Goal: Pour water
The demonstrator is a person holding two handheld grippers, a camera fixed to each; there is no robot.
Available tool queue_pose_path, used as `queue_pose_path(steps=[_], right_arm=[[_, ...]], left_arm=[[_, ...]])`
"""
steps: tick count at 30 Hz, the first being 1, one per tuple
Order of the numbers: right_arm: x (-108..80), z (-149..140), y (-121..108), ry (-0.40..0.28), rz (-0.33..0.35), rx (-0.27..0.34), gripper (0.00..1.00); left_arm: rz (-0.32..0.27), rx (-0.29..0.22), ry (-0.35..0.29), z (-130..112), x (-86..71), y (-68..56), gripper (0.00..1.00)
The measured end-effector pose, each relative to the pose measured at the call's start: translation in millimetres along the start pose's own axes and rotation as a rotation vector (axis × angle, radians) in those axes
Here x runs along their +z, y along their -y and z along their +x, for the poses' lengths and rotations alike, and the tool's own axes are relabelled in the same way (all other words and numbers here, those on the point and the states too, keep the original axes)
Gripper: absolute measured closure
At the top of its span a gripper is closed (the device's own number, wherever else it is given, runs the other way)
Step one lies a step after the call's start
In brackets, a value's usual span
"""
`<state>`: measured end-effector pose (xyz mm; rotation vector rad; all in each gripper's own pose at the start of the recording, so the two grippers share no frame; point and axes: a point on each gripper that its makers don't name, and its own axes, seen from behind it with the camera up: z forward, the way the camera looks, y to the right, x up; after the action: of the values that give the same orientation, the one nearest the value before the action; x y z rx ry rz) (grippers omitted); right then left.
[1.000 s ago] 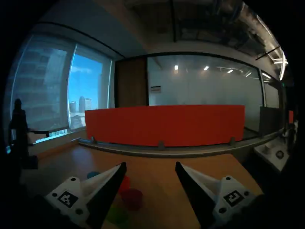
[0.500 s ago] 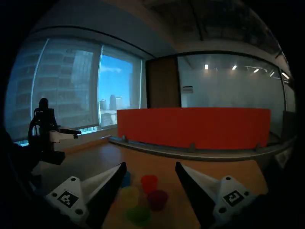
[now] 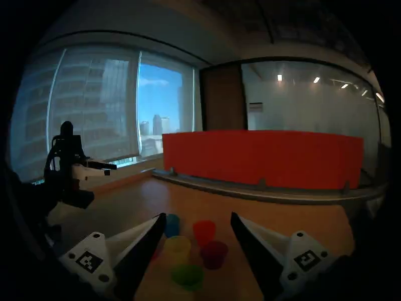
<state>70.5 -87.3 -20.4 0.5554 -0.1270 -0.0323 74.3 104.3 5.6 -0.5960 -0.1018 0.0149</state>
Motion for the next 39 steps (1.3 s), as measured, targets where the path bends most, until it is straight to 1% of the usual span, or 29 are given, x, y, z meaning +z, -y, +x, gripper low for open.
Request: queue_pose_path(steps=[5, 8, 17, 20, 23, 29, 35, 39], right_arm=[[0.7, -12.0, 4.0, 0.054, 0.020, -0.016, 0.01], [0.4, -18.1, 6.4, 0.082, 0.029, -0.034, 0.00], [-0.9, -35.5, 9.3, 0.144, 0.037, -0.084, 0.00], [-1.0, -41.4, 10.0, 0.161, 0.042, -0.090, 0.00], [-0.5, -49.0, 10.6, 0.179, 0.046, -0.090, 0.00], [1.5, -66.2, 10.1, 0.216, 0.053, -0.093, 0.00], [3.7, -85.8, 9.0, 0.258, 0.054, -0.110, 0.00], [5.0, -99.1, 10.3, 0.282, 0.062, -0.112, 0.00]], left_arm=[[-0.014, 0.000, 0.043, -12.3, 0.7, 0.3, 0.13], [-0.011, 0.015, 0.056, -17.7, 0.6, 2.5, 0.13], [-0.006, 0.049, 0.078, -27.3, 3.3, 4.2, 0.13], [-0.005, 0.055, 0.084, -30.5, 4.7, 3.9, 0.13], [-0.011, 0.057, 0.097, -36.3, 6.5, 1.6, 0.13], [-0.018, 0.053, 0.118, -48.1, 11.2, 0.7, 0.13], [-0.021, 0.050, 0.148, -63.6, 15.2, 2.5, 0.13], [-0.022, 0.046, 0.164, -72.7, 18.6, 4.7, 0.13]])
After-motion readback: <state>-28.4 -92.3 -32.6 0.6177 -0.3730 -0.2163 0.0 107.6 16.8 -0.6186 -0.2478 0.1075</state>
